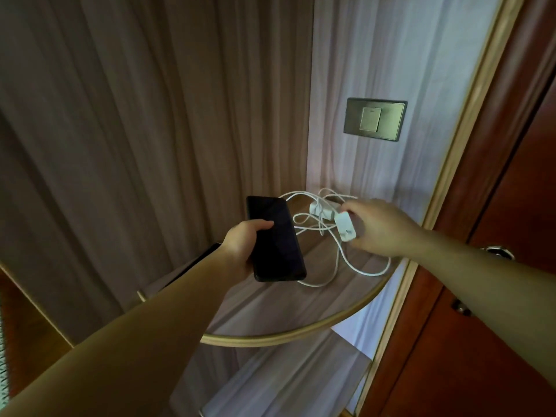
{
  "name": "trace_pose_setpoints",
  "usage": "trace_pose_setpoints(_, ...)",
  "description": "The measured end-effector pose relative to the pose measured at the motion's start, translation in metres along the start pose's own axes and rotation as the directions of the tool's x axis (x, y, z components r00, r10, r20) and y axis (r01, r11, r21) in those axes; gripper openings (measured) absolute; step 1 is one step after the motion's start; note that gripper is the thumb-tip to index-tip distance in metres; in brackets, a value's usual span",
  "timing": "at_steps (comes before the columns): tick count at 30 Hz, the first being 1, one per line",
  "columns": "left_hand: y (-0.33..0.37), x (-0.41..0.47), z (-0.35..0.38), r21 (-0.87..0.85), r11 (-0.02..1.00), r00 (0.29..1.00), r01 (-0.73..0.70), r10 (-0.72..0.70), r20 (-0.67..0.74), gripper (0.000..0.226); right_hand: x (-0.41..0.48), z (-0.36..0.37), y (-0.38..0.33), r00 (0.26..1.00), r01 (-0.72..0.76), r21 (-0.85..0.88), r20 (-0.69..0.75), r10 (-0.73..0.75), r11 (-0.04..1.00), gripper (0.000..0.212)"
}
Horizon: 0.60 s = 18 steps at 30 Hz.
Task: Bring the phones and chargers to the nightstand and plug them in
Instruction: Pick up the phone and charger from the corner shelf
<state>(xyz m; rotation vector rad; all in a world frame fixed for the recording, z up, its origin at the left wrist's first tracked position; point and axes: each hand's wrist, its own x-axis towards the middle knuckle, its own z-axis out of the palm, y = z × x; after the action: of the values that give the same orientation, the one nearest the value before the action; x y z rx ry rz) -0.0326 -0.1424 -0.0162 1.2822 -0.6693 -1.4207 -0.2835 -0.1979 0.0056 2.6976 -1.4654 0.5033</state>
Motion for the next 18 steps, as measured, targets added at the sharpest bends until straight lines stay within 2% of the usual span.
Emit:
trace_pose_setpoints(2,0.003,-0.004,0.001,-0.016,0.999,0.999,-0.029,0.028,-0.021,0.024,0.004,-0.017,-0.003,0.998,-0.027,0.212,-0.049,0.038,0.977,0.041)
trace_pose_setpoints(7,0.011,-0.015,0.004,-0.034,0.996,0.996,-0.081,0.079,-0.032,0.029,0.019,-0.060,-0.009,0.973,-0.076,0.471,-0.156,0.168,0.879,0.054)
trace_pose_setpoints(11,0.016,-0.021,0.006,-0.024,0.995,0.995,-0.096,0.096,-0.008,0.028,0.027,-0.085,-0.019,0.942,-0.055,0.597,-0.236,0.241,0.800,0.048)
trace_pose_setpoints(15,0.019,-0.026,0.001,-0.004,0.996,0.995,-0.090,0.090,0.037,0.023,0.033,-0.107,-0.042,0.924,-0.002,0.757,-0.249,0.291,0.653,0.041)
trace_pose_setpoints(18,0.022,-0.033,-0.007,-0.011,0.995,0.993,-0.096,0.097,0.065,0.025,0.034,-0.126,-0.069,0.907,0.068,0.787,-0.304,0.290,0.613,0.036)
